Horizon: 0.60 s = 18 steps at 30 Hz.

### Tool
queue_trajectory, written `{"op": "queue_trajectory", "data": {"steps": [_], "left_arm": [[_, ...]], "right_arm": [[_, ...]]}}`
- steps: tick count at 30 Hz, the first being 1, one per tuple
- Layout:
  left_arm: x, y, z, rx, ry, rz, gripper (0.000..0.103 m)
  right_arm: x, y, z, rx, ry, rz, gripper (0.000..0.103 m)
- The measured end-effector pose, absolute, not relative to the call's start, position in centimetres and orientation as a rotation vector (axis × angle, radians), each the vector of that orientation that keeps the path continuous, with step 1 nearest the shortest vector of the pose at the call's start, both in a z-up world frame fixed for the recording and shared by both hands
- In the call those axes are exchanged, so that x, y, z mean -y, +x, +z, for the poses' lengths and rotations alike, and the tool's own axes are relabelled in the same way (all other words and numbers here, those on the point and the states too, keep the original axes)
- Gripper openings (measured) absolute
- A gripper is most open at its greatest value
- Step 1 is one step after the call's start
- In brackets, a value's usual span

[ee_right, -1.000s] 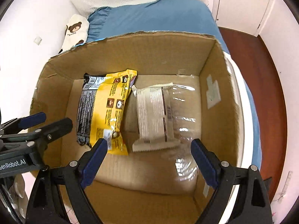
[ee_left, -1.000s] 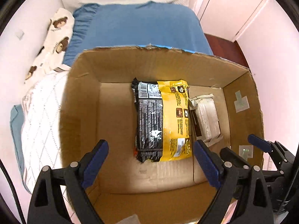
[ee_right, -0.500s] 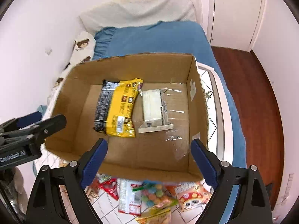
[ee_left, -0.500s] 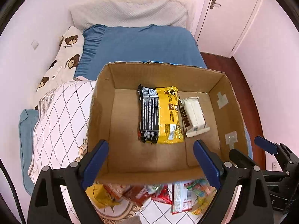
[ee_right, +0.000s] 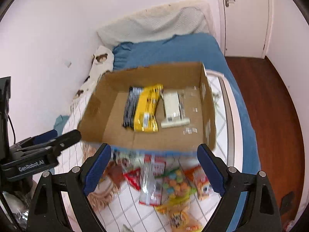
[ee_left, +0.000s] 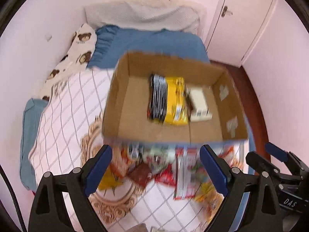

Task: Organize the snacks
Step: 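Grasp the oat cookie packet with left tool while right tool grasps yellow puff bag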

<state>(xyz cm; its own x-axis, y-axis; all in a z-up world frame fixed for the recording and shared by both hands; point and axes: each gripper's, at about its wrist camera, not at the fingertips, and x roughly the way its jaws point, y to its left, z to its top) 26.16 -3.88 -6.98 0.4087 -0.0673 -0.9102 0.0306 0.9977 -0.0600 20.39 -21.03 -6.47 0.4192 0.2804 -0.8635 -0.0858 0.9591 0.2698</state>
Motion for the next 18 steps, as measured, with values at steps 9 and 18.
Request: {"op": "queue_trajectory", "data": {"steps": [9, 18], "left_arm": [[2.6, 14.5, -23.6, -1.715, -0.047, -0.175, 0.093], [-0.2, 9.0, -32.2, -1.998, -0.726, -0.104, 0.088]], "right_arm": [[22.9, 13.0, -17.7, -1.393, 0.150, 0.170, 0.093], [24.4, 8.6, -22.4, -1.430, 0.228, 0.083, 0.093]]}}
